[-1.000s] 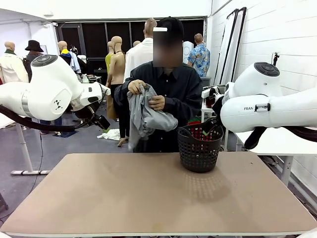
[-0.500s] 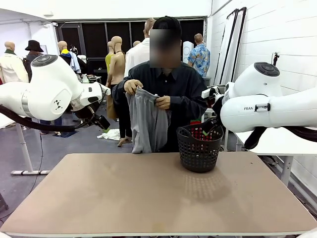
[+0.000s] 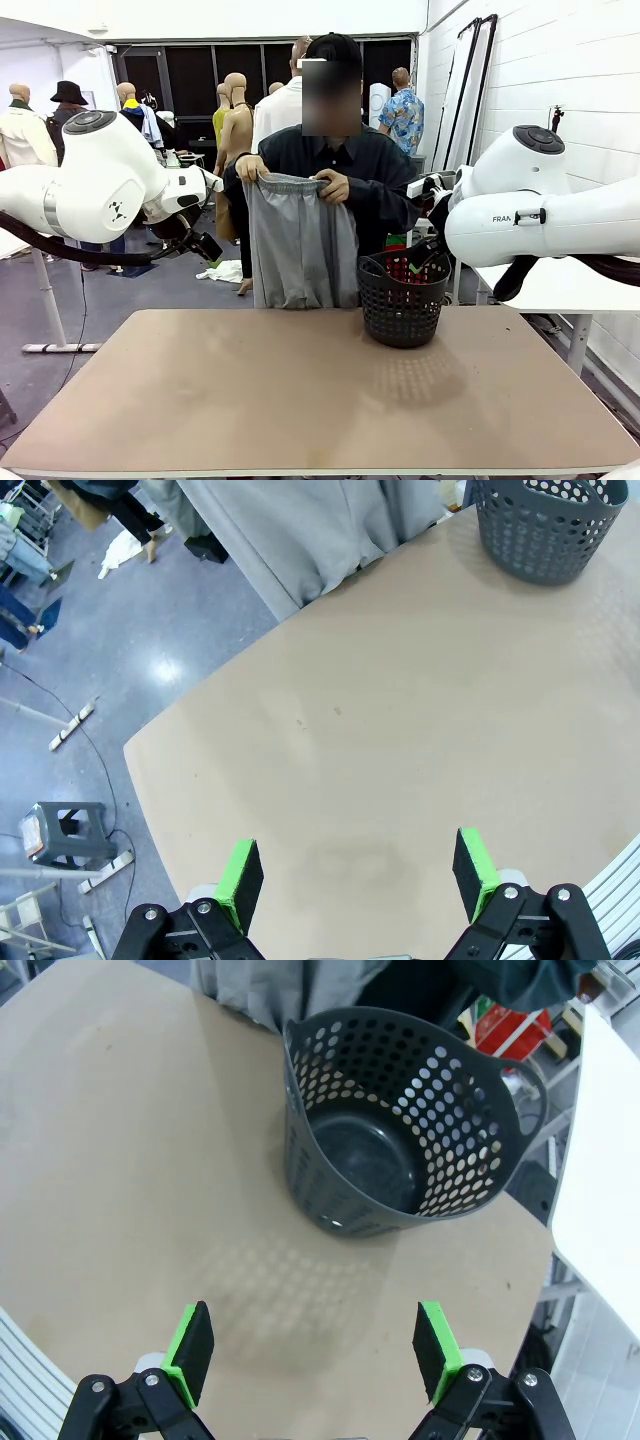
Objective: Fold the training pants.
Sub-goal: Grab both ends of the Training pants handed by a person.
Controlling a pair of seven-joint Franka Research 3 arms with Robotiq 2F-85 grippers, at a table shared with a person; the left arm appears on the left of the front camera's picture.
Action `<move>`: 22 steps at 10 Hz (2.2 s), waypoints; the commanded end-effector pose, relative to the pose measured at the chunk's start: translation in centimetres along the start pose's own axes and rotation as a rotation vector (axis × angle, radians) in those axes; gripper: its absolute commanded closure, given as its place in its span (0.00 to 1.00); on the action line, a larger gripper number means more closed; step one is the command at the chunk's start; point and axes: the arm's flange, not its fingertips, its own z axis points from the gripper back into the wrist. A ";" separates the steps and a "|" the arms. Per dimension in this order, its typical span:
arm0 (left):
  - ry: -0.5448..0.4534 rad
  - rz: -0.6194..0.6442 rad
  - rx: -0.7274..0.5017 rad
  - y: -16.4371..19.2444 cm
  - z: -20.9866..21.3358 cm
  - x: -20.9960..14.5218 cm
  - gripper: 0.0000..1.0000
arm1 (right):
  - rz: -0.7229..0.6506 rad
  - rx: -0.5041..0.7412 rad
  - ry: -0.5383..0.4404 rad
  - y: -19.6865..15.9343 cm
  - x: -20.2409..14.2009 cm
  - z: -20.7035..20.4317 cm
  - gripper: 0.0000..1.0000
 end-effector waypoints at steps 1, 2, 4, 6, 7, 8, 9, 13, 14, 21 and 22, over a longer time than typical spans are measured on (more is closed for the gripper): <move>-0.003 -0.008 0.002 0.0 0.0 0.0 0.00 | 0.003 0.001 0.003 0.0 0.2 0.0 0.00; -0.003 -0.008 0.002 0.0 0.0 0.0 0.00 | 0.003 0.001 0.003 0.0 0.2 0.0 0.00; -0.003 -0.008 0.002 0.0 0.0 0.0 0.00 | 0.003 0.001 0.003 0.0 0.2 0.0 0.00; -0.003 -0.008 0.002 0.0 0.0 0.0 0.00 | 0.003 0.001 0.003 0.0 0.2 0.0 0.00; -0.003 -0.008 0.002 0.0 0.0 0.0 0.00 | 0.003 0.001 0.003 0.0 0.2 0.0 0.00; -0.003 -0.008 0.002 0.0 0.0 0.0 0.00 | 0.003 0.001 0.003 0.0 0.2 0.0 0.00; -0.003 -0.008 0.002 0.0 0.0 0.0 0.00 | 0.003 0.001 0.003 0.0 0.2 0.0 0.00; -0.003 -0.008 0.002 0.0 0.0 0.0 0.00 | 0.003 0.001 0.003 0.0 0.2 0.0 0.00; -0.003 -0.008 0.002 0.0 0.0 0.0 0.00 | 0.003 0.001 0.003 0.0 0.2 0.0 0.00; -0.003 -0.008 0.002 0.0 0.0 0.0 0.00 | 0.003 0.001 0.003 0.0 0.2 0.0 0.00; -0.003 -0.008 0.002 0.0 0.0 0.0 0.00 | 0.003 0.001 0.003 0.0 0.2 0.0 0.00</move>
